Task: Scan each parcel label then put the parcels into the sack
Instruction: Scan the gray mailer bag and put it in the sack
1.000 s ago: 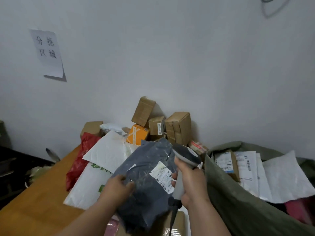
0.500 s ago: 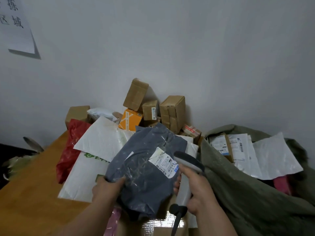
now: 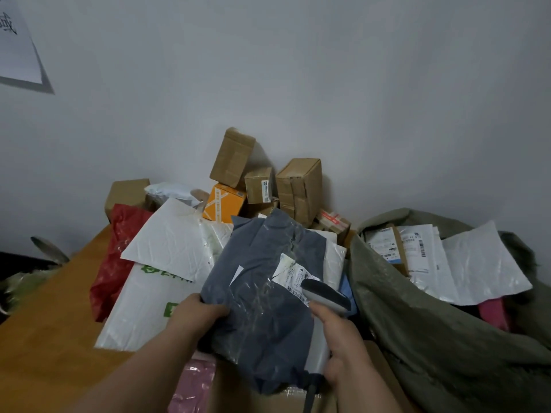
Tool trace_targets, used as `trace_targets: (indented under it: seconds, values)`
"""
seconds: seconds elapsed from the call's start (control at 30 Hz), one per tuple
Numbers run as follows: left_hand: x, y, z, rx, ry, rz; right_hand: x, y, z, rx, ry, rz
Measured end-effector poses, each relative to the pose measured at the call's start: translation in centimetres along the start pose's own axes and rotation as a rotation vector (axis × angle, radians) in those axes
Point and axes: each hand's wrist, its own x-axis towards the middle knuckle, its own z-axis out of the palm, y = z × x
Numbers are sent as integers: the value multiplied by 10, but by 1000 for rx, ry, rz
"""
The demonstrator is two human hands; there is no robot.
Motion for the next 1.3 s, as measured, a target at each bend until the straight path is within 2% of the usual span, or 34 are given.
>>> trace_targets:
  seconds: [0.3,0.5,0.8,1.0,1.3]
  values:
    - [-8,10,7,-239,-180,-93,10,-1,2,-2,-33,25]
    - [-15,13,15,-384,-75,-7,15,-15,0,14,-66,-9]
    - [-30,25,0,-730,-14,60,8,-53,-11,14,-80,-62]
    - [-46,38,0,-753,36,141,-9,-77,-16,-88,-302,-91]
    - [-67,43,1,-802,63,180,-25,-89,-23,-106,-446,-111]
